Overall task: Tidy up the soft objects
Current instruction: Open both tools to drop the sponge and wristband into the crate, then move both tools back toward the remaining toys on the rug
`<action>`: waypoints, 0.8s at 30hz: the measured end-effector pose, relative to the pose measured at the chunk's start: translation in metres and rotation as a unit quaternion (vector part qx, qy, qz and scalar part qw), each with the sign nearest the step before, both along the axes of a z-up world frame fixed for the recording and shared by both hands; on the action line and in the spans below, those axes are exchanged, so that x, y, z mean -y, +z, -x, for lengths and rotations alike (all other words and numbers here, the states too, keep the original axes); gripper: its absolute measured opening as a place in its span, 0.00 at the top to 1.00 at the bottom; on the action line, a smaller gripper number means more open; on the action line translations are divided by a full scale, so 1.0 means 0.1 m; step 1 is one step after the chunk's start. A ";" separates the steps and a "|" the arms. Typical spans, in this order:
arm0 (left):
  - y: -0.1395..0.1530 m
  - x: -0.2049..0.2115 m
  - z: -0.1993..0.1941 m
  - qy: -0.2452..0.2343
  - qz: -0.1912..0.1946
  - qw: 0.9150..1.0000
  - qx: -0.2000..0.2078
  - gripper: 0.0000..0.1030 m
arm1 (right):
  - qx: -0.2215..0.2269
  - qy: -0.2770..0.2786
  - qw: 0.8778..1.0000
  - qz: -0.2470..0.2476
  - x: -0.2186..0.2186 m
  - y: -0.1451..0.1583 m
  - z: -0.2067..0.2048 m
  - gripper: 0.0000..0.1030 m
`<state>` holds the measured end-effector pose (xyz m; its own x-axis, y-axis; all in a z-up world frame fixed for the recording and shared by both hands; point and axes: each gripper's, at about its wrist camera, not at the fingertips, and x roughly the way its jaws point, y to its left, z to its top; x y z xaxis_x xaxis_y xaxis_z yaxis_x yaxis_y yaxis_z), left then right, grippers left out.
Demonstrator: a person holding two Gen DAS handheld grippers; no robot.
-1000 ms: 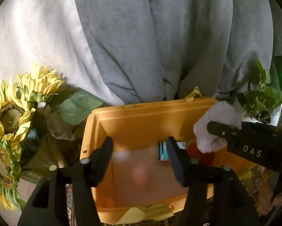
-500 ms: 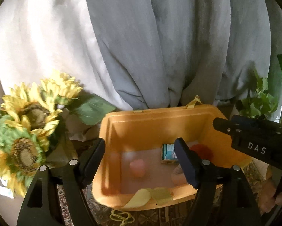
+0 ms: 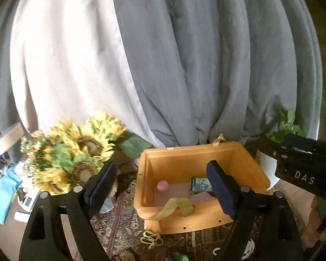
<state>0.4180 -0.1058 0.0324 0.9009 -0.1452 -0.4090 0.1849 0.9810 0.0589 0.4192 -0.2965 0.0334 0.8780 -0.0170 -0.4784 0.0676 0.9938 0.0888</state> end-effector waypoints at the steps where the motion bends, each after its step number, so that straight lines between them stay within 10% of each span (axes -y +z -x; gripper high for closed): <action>1: 0.02 -0.01 0.06 0.002 -0.001 1.000 0.006 0.15 | 0.005 -0.001 1.000 0.003 -0.01 0.02 0.06 0.26; 24: 0.03 -0.16 1.40 0.076 -0.004 0.995 0.072 0.01 | 0.055 -0.007 0.998 0.006 -0.13 0.00 1.30 0.16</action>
<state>0.2776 -0.0899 0.0358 0.9613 -0.0011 -0.2754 0.0244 0.9964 0.0812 0.2897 -0.2831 0.0334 0.9250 -0.0344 -0.3784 0.0711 0.9940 0.0835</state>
